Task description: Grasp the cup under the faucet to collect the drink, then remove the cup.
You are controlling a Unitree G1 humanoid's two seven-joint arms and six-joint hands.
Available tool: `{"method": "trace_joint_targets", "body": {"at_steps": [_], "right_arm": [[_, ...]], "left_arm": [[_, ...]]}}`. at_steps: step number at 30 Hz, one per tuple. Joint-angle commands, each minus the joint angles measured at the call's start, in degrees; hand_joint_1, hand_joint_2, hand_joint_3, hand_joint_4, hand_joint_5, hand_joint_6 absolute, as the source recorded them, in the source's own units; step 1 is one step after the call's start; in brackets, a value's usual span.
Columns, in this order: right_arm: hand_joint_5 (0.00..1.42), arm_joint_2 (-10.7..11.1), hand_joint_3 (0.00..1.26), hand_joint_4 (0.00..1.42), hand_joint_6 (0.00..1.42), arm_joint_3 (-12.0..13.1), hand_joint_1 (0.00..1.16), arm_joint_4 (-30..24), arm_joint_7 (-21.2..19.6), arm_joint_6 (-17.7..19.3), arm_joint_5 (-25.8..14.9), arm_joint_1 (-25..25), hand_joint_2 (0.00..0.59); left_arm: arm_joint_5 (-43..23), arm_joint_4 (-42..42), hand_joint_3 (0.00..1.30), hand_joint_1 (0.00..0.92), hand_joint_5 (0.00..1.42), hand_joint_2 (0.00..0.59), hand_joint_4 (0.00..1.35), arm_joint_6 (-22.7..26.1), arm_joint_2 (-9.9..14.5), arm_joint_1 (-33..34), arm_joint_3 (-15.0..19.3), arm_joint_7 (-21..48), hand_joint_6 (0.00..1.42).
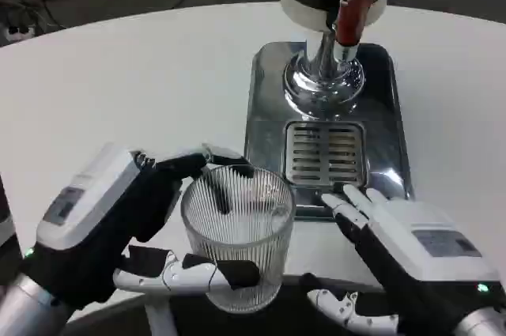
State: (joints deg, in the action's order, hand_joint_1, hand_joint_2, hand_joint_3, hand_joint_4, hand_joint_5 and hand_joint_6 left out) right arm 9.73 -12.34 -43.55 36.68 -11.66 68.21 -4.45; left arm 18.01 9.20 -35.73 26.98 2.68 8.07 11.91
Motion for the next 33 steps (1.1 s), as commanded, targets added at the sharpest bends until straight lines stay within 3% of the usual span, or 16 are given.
{"method": "trace_joint_targets", "body": {"at_steps": [1,24,33], "right_arm": [[0.00,-0.01,0.10,0.00,0.00,-0.16,0.39,-1.08,0.51,0.10,0.24,-0.73,0.367],[0.00,-0.44,0.10,0.00,0.00,-0.01,0.39,-1.23,1.15,-0.66,0.26,-0.49,0.367],[0.00,-0.48,0.10,0.00,0.00,0.94,0.39,-2.44,1.46,-1.29,0.45,-0.38,0.367]], "left_arm": [[-1.20,1.46,1.05,0.521,1.42,0.210,1.22,0.03,0.44,-0.60,0.49,-0.71,1.42],[-0.62,-0.17,1.06,0.514,1.42,0.202,1.22,0.45,0.67,0.66,0.98,-1.32,1.42],[1.74,-5.73,1.06,0.513,1.42,0.204,1.22,0.63,0.75,5.78,0.22,-2.80,1.42]]}}
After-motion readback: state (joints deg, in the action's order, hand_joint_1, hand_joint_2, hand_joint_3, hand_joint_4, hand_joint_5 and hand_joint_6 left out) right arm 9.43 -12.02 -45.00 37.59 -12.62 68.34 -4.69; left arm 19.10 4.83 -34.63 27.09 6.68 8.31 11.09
